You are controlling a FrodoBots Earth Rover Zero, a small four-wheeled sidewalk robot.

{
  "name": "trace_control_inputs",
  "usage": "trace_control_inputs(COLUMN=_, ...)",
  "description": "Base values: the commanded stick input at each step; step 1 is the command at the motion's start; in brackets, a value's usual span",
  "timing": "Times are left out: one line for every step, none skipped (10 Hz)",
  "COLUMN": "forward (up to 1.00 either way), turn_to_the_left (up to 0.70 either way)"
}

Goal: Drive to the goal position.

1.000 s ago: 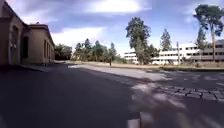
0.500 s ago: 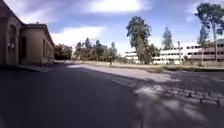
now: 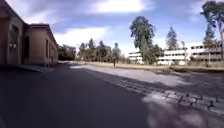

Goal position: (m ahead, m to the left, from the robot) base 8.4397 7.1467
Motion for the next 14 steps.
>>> trace_control_inputs(forward=0.7, turn_to_the_left=0.0)
trace_control_inputs(forward=0.7, turn_to_the_left=0.0)
trace_control_inputs(forward=0.7, turn_to_the_left=0.0)
trace_control_inputs(forward=0.7, turn_to_the_left=0.0)
trace_control_inputs(forward=0.7, turn_to_the_left=0.0)
trace_control_inputs(forward=0.7, turn_to_the_left=0.0)
trace_control_inputs(forward=0.7, turn_to_the_left=0.0)
trace_control_inputs(forward=0.7, turn_to_the_left=0.0)
trace_control_inputs(forward=0.7, turn_to_the_left=0.0)
trace_control_inputs(forward=0.7, turn_to_the_left=0.0)
trace_control_inputs(forward=0.56, turn_to_the_left=0.0)
trace_control_inputs(forward=0.17, turn_to_the_left=0.0)
trace_control_inputs(forward=0.0, turn_to_the_left=0.0)
trace_control_inputs(forward=0.0, turn_to_the_left=0.0)
